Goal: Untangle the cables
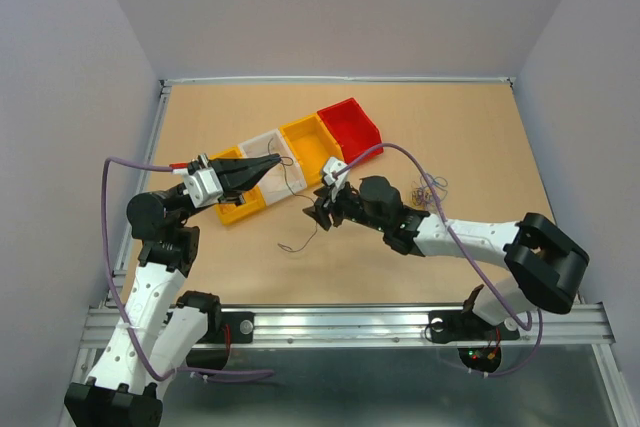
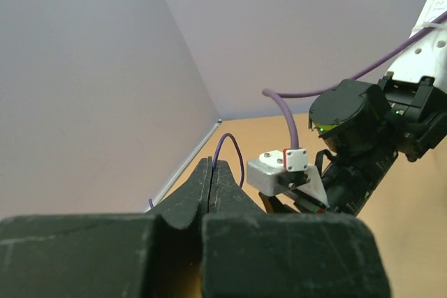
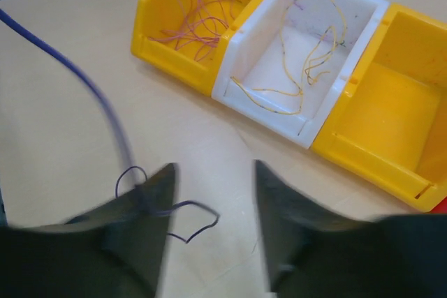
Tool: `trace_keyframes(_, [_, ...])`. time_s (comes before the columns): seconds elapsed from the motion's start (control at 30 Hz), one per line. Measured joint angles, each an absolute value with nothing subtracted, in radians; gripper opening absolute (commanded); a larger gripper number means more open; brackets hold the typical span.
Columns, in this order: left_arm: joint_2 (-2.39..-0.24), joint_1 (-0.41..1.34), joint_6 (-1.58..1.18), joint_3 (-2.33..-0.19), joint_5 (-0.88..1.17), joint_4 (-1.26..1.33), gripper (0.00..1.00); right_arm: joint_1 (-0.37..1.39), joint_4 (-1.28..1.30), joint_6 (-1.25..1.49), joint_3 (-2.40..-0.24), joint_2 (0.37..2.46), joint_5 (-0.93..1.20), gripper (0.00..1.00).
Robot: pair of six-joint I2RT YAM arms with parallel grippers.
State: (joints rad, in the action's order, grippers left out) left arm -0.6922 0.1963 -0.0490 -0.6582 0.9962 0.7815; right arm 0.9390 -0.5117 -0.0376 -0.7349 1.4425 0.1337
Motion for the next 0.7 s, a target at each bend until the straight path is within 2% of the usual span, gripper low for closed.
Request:
trace_keyframes(0.07, [-0.692,0.197,-0.049,-0.658,0.999,0.782,0.0,0.939,-0.532,-0.033,-0.752,1.468,0.126,0.24])
trace_keyframes(0.1, [-0.692,0.197,-0.049,-0.656,1.0,0.785,0.0,0.938,-0.541,-0.036,-0.754,1.469,0.125,0.06])
trace_keyframes(0.13, [-0.692,0.197,-0.047,-0.653,1.002,0.786,0.0,0.937,-0.551,-0.035,-0.754,1.467,0.123,0.01])
trace_keyframes(0.4, [-0.778,0.197,0.02,-0.634,0.975,0.798,0.0,0.937,-0.607,-0.022,-0.727,1.346,0.099,0.0])
trace_keyframes(0.57, [-0.974,0.201,0.065,-0.635,0.963,0.817,0.0,0.937,-0.621,-0.014,-0.692,1.213,0.021,0.01])
trace_keyframes(0.7, [-1.16,0.202,0.086,-0.637,0.954,0.786,0.0,0.936,-0.631,-0.006,-0.693,1.174,-0.122,0.01])
